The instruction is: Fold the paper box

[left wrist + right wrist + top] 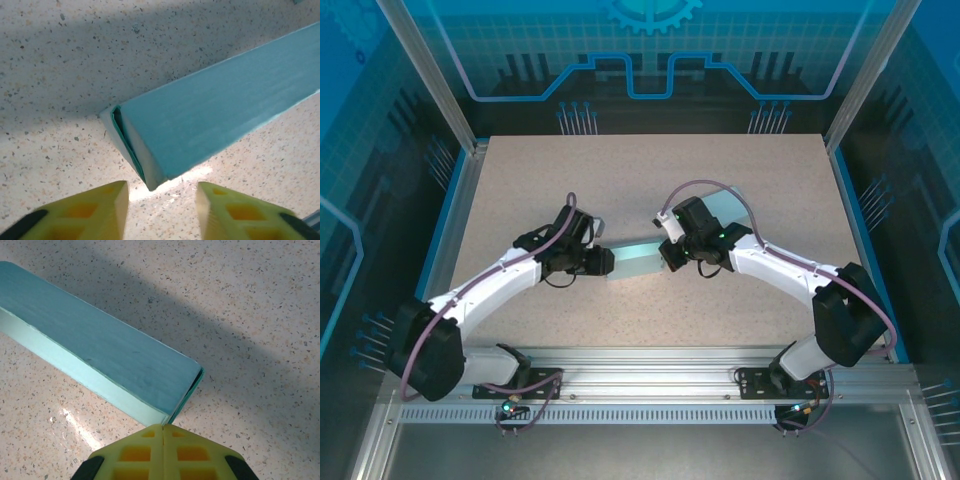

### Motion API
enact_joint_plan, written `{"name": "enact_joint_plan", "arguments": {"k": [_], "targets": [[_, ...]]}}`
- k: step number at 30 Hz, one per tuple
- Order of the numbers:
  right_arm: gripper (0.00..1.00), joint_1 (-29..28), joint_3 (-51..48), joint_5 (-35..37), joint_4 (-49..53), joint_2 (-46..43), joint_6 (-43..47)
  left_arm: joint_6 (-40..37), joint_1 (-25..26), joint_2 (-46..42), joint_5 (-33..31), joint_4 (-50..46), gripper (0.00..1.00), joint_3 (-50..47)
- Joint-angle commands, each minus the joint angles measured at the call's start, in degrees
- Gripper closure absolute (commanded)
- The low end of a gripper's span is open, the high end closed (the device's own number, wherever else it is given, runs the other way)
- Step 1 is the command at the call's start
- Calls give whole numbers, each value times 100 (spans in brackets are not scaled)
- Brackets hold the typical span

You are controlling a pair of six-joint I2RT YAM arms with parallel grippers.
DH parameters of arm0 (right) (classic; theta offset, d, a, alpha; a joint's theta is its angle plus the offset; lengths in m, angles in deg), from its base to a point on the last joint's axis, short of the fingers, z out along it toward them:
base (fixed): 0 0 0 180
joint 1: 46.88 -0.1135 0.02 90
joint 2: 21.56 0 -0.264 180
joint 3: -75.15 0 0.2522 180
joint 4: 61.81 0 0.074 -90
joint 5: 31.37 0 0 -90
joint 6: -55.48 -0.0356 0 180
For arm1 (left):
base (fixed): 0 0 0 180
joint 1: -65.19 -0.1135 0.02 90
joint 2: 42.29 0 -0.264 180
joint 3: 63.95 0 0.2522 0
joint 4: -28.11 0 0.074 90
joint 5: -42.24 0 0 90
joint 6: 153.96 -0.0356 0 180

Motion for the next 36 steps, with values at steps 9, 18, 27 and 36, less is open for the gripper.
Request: {"name": "enact_joint_plan", "arguments": {"k": [9, 18, 27, 36], "targets": [[100, -93, -95, -69, 76, 72, -86, 296, 28, -684, -619, -1, 34, 136], [100, -96, -166, -6, 40, 36, -121, 1265, 27, -895, -1626, 1875, 22, -640], [100, -105, -221, 14, -14, 7, -136, 1576, 34, -559, -1294, 1984, 29, -924], [100, -105, -202, 25, -6, 54, -149, 1920, 186, -562, -1121, 2051, 43, -1496]]}}
